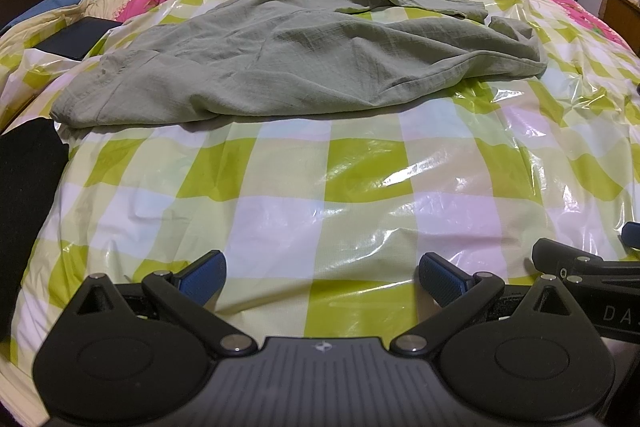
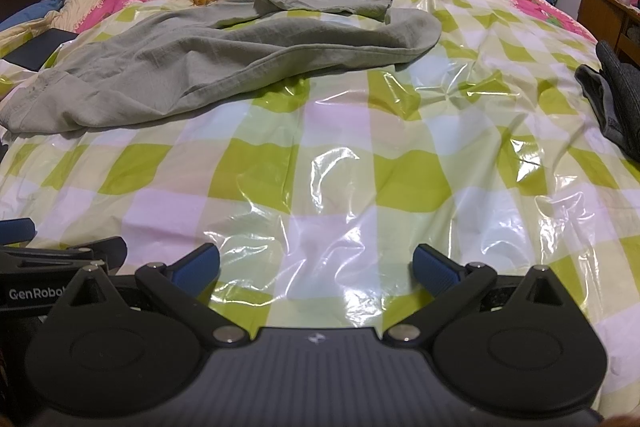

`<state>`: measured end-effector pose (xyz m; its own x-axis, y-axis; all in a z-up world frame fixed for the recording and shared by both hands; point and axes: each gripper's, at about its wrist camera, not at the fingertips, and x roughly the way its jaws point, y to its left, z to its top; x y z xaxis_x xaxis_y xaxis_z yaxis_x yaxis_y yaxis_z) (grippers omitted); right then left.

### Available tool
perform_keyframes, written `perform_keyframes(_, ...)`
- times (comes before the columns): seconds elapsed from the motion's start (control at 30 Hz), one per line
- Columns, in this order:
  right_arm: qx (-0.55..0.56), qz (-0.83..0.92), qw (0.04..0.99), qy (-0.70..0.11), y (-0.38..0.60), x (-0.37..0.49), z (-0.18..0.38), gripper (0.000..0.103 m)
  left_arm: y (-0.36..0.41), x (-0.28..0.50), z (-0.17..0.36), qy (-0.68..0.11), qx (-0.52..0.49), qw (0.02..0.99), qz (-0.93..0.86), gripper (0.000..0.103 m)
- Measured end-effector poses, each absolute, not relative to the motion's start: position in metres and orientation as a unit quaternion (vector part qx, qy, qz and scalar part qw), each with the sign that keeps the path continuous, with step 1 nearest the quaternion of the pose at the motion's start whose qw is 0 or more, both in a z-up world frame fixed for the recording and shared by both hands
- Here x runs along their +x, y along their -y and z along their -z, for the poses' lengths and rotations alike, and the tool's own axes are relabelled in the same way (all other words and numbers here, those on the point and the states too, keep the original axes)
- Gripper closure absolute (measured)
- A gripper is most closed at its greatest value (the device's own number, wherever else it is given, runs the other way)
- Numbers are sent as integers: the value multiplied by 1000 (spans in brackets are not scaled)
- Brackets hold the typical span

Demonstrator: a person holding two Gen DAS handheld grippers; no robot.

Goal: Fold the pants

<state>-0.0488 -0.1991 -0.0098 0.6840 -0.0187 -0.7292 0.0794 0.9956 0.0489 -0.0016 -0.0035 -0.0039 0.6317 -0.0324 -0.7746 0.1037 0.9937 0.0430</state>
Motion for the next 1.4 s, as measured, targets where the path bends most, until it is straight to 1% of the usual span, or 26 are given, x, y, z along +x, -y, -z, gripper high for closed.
perform_keyframes(1.4, 46, 25, 913, -405, 199, -45, 14, 1, 5, -1, 8, -432, 48, 900, 25, 0)
